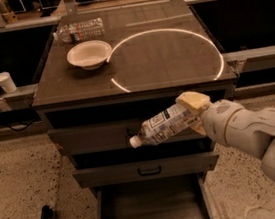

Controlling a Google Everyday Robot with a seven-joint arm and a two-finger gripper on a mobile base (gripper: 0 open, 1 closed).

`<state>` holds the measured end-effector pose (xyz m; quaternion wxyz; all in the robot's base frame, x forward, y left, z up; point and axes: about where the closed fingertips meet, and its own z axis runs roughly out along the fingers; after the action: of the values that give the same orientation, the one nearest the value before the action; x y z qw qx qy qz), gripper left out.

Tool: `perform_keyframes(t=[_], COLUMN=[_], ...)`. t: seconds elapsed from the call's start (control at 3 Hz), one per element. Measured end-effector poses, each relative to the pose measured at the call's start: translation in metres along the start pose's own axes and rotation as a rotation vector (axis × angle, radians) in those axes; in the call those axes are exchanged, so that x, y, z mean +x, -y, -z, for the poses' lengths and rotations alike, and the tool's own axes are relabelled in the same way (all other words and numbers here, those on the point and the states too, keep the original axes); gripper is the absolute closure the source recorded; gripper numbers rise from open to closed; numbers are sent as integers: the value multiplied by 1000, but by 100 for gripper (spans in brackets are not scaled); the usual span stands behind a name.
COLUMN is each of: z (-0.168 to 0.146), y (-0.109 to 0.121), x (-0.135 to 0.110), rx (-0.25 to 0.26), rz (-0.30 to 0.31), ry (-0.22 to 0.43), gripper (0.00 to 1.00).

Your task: Pick blue plastic bottle from bottom drawer and place on counter

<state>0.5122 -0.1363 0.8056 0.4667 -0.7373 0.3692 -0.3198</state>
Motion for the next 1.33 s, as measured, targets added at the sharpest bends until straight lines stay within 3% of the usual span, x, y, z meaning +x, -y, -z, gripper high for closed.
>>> perform_keyframes(t=[0.33, 0.67, 1.0, 1.33], z=[11, 18, 11, -23], y=[32, 77, 117, 160], x=[36, 83, 108, 140], rx=[41, 126, 155, 182], rz=[-4, -71, -170, -300], ry=[-12, 10, -17, -130], gripper=[100, 100, 100, 100])
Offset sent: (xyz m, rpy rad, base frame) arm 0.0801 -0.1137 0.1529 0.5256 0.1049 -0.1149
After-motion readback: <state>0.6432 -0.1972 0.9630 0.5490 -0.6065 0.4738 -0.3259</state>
